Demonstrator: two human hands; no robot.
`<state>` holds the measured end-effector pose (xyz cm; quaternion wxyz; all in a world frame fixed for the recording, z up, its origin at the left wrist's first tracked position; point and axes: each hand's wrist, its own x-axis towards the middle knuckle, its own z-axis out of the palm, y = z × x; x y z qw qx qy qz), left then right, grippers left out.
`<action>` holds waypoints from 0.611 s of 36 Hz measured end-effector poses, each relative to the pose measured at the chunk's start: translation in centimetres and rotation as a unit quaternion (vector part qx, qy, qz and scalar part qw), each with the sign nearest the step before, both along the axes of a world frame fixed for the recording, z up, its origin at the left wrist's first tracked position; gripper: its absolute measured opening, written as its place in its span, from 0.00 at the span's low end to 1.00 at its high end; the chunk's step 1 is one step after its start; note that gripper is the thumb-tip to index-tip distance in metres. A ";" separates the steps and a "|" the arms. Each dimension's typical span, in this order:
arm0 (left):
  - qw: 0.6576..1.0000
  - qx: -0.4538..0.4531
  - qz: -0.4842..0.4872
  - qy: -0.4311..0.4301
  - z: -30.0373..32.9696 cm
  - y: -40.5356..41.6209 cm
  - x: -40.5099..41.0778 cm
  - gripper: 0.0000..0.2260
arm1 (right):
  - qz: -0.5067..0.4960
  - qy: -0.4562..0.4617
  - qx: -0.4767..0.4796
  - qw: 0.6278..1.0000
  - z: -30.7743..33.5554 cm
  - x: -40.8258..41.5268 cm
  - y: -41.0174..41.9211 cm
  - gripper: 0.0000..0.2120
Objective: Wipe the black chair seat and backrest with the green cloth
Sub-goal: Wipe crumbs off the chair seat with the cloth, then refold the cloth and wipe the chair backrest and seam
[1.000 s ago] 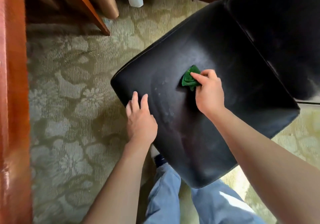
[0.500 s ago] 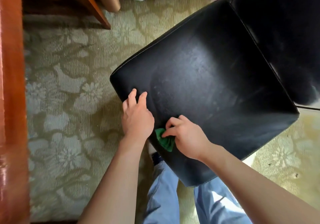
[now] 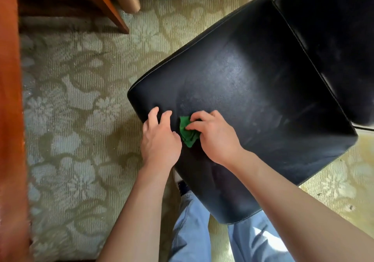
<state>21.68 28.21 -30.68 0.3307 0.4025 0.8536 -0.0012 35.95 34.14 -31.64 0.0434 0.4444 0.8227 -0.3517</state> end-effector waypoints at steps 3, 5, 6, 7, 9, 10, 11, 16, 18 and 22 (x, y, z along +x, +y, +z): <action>0.999 -0.032 -0.025 0.017 0.3 0.3 0.5 0.27 | -0.030 0.028 -0.061 0.997 0.3 1.0 0.3 0.25; 0.996 -0.055 -0.054 0.034 0.5 0.2 0.7 0.30 | -0.093 0.057 -0.066 0.992 0.6 1.9 0.7 0.26; 0.995 -0.064 -0.060 0.038 0.6 0.2 0.8 0.30 | -0.122 0.067 -0.065 0.988 0.8 2.4 1.1 0.26; 0.995 -0.072 -0.063 0.039 0.8 0.2 0.8 0.30 | -0.151 0.076 -0.068 0.983 1.1 2.9 1.4 0.25; 0.993 -0.085 -0.067 0.040 1.1 0.4 0.9 0.28 | -0.210 0.089 -0.083 0.970 1.8 3.6 2.2 0.24; 0.992 -0.094 -0.070 0.042 1.2 0.6 1.0 0.27 | -0.241 0.097 -0.096 0.961 2.1 3.9 2.6 0.24; 0.991 -0.102 -0.072 0.044 1.4 0.7 1.1 0.26 | -0.274 0.107 -0.111 0.949 2.5 4.2 3.0 0.24; 0.985 -0.145 -0.085 0.045 2.2 1.3 1.8 0.22 | -0.354 0.153 -0.157 0.909 4.3 5.8 4.1 0.26; 0.981 -0.162 -0.093 0.043 2.7 1.3 2.2 0.21 | -0.376 0.169 -0.164 0.896 5.6 6.5 4.3 0.25; 0.973 -0.203 -0.104 0.020 3.4 0.8 2.8 0.20 | -0.397 0.186 -0.169 0.883 7.9 7.4 4.5 0.24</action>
